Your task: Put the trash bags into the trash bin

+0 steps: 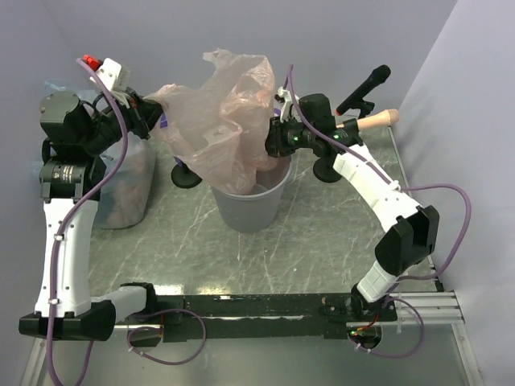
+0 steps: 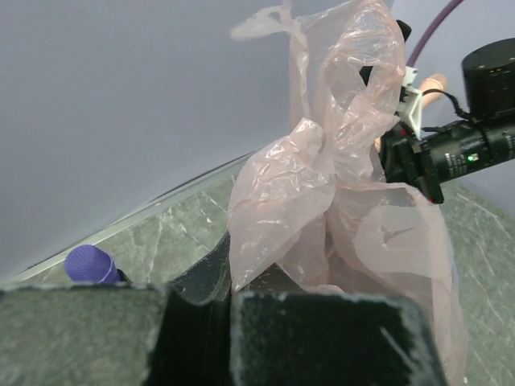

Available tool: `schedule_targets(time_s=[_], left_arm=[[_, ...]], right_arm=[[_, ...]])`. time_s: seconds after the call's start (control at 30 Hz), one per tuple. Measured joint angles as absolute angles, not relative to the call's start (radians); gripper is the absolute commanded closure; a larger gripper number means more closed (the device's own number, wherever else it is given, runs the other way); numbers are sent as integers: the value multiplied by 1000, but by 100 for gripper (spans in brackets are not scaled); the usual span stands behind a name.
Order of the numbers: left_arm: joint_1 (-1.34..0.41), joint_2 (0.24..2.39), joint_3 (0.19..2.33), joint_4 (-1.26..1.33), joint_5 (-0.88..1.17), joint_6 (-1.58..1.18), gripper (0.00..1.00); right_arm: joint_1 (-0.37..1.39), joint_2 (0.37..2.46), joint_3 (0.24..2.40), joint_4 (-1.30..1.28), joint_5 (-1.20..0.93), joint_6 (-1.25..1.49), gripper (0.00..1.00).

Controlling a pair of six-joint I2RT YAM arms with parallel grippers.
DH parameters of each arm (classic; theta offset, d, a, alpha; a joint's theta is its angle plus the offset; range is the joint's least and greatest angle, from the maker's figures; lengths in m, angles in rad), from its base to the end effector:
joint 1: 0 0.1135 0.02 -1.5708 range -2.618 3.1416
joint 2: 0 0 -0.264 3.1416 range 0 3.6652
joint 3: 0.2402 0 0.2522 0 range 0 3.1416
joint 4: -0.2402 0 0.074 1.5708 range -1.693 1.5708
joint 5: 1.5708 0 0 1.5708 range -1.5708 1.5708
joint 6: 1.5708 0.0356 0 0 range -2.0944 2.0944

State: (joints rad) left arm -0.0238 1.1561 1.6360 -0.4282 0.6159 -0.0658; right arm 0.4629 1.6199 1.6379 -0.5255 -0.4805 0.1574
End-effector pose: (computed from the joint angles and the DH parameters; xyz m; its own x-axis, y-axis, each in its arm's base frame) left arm 0.2056 -0.0255 0.5268 0.0124 -0.0540 -0.9985 0.5983 0.8005 -0.0359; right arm 0.3229 0.1795 0.3903 -0.5482 -0.1182 -0.8279 -0.6799 0.6395 0.3589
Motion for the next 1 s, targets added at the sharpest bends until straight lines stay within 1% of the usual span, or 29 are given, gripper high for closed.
schedule_targets(time_s=[0.17,0.23,0.27,0.3,0.4,0.63,0.7,0.83,1.0], left_arm=[[-24,1175,1623,-405,641,-93,99],[-24,1183,1618,-401,650,-96,99],[-24,1185,1613,-399,654,-98,99],[-24,1187,1607,-398,658,-99,99],[-24,1196,1600,-388,670,-112,99],[-24,1237,1600,-354,711,-149,99],[-24,1251,1600,-348,721,-157,99],[-24,1274,1598,-341,744,-173,99],[-24,1274,1532,-289,740,-204,99]], right_arm=[[467,1625,1636,-534,-476,178,66],[467,1621,1636,-540,-458,177,55],[465,1618,1636,-546,-450,175,47],[462,1612,1636,-550,-442,171,43],[443,1567,1621,-564,-416,159,36],[339,1350,1546,-603,-382,109,34],[315,1290,1531,-599,-385,65,32],[319,1209,1507,-547,-452,-35,28],[393,1177,1503,-450,-508,-165,27]])
